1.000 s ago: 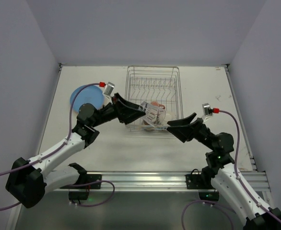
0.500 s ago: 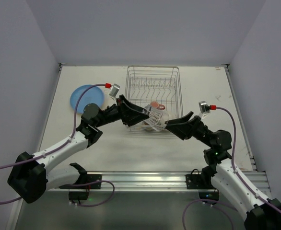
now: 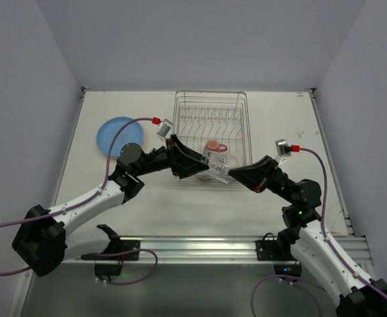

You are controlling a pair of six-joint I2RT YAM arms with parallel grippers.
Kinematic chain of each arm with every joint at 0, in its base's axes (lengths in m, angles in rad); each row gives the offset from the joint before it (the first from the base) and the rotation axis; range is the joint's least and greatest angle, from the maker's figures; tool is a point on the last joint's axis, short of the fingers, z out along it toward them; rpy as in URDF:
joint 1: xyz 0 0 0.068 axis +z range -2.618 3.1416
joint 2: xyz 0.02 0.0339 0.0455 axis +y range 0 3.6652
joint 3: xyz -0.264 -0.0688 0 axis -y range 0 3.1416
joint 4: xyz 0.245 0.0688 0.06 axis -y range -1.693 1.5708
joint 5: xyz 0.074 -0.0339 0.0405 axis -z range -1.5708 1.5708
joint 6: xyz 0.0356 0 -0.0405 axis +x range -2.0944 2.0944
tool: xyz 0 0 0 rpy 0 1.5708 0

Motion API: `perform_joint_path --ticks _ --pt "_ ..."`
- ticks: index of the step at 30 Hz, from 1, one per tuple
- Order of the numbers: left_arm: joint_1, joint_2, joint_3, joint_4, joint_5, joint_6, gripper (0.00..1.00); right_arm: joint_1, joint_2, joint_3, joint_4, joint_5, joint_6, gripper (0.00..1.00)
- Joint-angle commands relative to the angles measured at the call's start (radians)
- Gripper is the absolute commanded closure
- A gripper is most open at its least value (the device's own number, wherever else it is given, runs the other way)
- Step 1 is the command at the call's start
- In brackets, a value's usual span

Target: Unload the mixed dishes from the dish rack

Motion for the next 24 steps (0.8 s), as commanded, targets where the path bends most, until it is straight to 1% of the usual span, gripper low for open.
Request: perform_joint_path --ticks 1,3,4,7,8,10,11,13,14,16,17,18,20,21,23,24 --pt "-0.006 -0.017 0.03 -0.003 0.009 0.048 0.48 0.004 -0.031 0.058 -0.01 0.018 -0.026 0.85" --pt "-0.006 -0.019 0.027 -0.003 0.012 0.047 0.48 0.003 -0.031 0.066 -0.022 0.018 -0.026 0.94" --pt "-0.006 -0.019 0.025 -0.003 0.012 0.047 0.48 0.004 -0.032 0.071 -0.027 0.013 -0.029 1.0" --pt "-0.007 -0.017 0.015 0.003 0.013 0.044 0.45 0.004 -0.032 0.077 -0.024 0.006 -0.029 1.0" --pt "-0.009 -0.016 0.012 0.009 0.015 0.044 0.38 0.003 -0.035 0.075 -0.022 0.009 -0.028 1.0" --pt "-0.009 -0.019 0.006 0.018 0.021 0.045 0.29 0.004 -0.049 0.074 -0.041 0.015 -0.038 1.0" --pt "-0.009 -0.024 0.007 0.018 0.021 0.047 0.19 0.004 -0.054 0.075 -0.05 0.019 -0.043 1.0" --pt "-0.009 -0.036 0.009 0.004 0.013 0.061 0.12 0.003 -0.072 0.078 -0.082 0.027 -0.058 1.0" --pt "-0.009 -0.042 0.012 -0.008 0.009 0.068 0.07 0.004 -0.077 0.078 -0.091 0.029 -0.064 1.0" --pt "-0.009 -0.053 0.024 -0.063 -0.019 0.102 0.02 0.004 -0.089 0.081 -0.123 0.041 -0.081 1.0" --pt "-0.009 -0.065 0.027 -0.084 -0.031 0.116 0.0 0.004 -0.101 0.089 -0.139 0.046 -0.089 1.0" --pt "-0.009 -0.071 0.033 -0.13 -0.043 0.13 0.0 0.004 -0.109 0.095 -0.189 0.062 -0.101 1.0" --pt "-0.009 -0.088 0.036 -0.167 -0.079 0.166 0.0 0.004 -0.133 0.123 -0.258 0.087 -0.152 1.0" --pt "-0.007 -0.094 0.042 -0.187 -0.094 0.18 0.0 0.004 -0.14 0.135 -0.334 0.101 -0.172 1.0" --pt "-0.007 -0.108 0.055 -0.293 -0.164 0.226 0.0 0.004 -0.155 0.178 -0.425 0.15 -0.241 1.0" --pt "-0.007 -0.112 0.064 -0.351 -0.212 0.242 0.0 0.003 -0.164 0.196 -0.523 0.17 -0.267 1.0"
